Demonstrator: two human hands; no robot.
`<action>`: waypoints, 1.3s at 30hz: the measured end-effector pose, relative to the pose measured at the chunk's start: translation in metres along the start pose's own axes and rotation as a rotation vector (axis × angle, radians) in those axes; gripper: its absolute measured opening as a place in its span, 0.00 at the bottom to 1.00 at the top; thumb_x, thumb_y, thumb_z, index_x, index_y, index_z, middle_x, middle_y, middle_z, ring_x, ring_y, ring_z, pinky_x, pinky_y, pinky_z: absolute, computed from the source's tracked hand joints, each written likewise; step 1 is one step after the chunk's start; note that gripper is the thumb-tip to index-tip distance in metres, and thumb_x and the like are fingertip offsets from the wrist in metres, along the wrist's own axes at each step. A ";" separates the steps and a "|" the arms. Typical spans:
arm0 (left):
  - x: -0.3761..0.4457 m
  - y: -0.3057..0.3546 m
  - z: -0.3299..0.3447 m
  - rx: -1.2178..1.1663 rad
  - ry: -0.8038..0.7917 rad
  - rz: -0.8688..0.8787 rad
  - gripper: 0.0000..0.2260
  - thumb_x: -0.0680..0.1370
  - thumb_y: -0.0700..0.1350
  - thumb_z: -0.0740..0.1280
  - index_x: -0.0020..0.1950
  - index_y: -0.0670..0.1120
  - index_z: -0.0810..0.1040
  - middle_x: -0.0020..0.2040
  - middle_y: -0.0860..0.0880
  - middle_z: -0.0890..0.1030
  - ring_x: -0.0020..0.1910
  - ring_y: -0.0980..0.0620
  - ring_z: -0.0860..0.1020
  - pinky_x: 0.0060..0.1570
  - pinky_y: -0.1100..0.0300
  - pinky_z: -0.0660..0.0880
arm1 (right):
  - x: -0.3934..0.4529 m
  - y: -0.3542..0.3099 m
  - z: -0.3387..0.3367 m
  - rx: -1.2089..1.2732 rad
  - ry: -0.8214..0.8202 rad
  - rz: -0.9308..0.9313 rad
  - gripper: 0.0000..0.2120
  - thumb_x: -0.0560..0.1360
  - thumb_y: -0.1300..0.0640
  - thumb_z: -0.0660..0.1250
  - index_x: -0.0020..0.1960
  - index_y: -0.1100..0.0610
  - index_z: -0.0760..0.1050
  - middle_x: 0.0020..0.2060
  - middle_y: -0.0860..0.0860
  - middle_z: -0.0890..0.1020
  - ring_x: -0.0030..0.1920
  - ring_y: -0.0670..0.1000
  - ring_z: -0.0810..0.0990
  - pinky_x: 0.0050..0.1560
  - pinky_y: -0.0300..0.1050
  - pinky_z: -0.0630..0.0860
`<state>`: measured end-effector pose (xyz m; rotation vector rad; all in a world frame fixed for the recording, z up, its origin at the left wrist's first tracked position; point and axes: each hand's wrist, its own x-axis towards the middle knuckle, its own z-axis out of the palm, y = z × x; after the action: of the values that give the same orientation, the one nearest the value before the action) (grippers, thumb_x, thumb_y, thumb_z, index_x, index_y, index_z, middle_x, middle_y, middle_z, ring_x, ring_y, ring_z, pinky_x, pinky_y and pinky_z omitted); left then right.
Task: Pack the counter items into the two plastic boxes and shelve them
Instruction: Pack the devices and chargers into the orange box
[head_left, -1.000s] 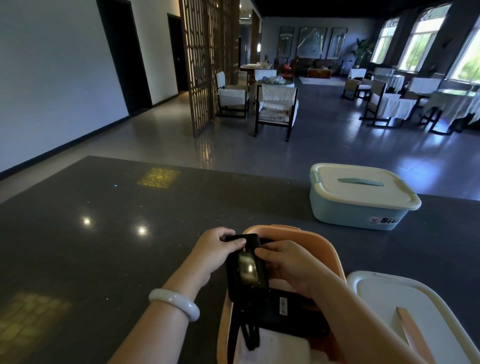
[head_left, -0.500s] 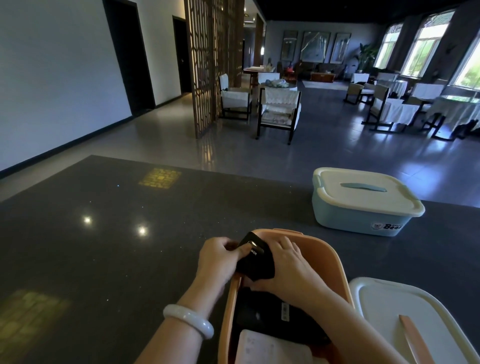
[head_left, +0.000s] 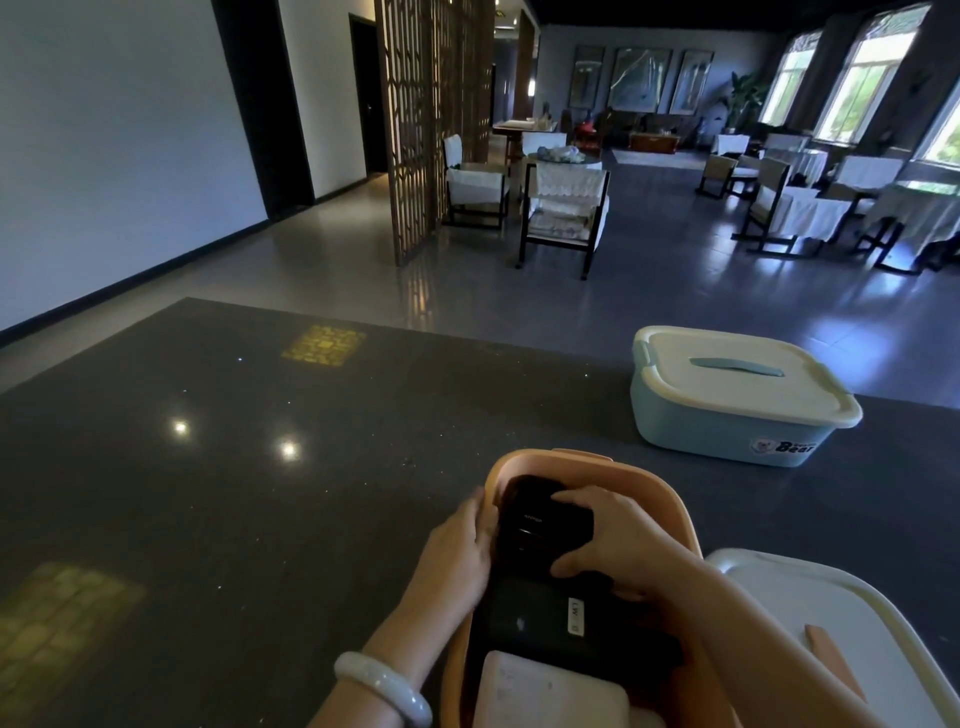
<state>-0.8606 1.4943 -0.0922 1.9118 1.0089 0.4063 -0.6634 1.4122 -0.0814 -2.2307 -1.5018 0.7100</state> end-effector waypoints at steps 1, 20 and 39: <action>-0.001 -0.002 0.000 -0.002 -0.003 -0.001 0.22 0.83 0.55 0.53 0.77 0.53 0.60 0.57 0.59 0.77 0.51 0.67 0.77 0.49 0.70 0.73 | 0.001 0.002 0.003 0.017 -0.020 0.004 0.40 0.62 0.47 0.79 0.70 0.42 0.67 0.59 0.38 0.73 0.57 0.40 0.71 0.57 0.36 0.69; 0.000 -0.015 0.012 -0.079 0.093 0.033 0.22 0.82 0.53 0.54 0.76 0.52 0.60 0.49 0.66 0.70 0.42 0.87 0.65 0.41 0.83 0.65 | -0.005 0.020 0.016 0.163 0.103 0.057 0.26 0.70 0.47 0.74 0.67 0.46 0.72 0.57 0.42 0.78 0.53 0.40 0.77 0.56 0.38 0.74; 0.000 -0.015 0.010 -0.032 0.059 0.042 0.22 0.82 0.55 0.53 0.77 0.54 0.59 0.57 0.58 0.75 0.41 0.76 0.72 0.39 0.81 0.68 | -0.009 0.012 0.016 0.118 0.110 0.054 0.27 0.70 0.47 0.74 0.67 0.46 0.71 0.61 0.43 0.76 0.56 0.40 0.73 0.54 0.35 0.68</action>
<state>-0.8612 1.4923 -0.1103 1.9048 0.9963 0.5028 -0.6666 1.3999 -0.0995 -2.1916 -1.3172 0.6625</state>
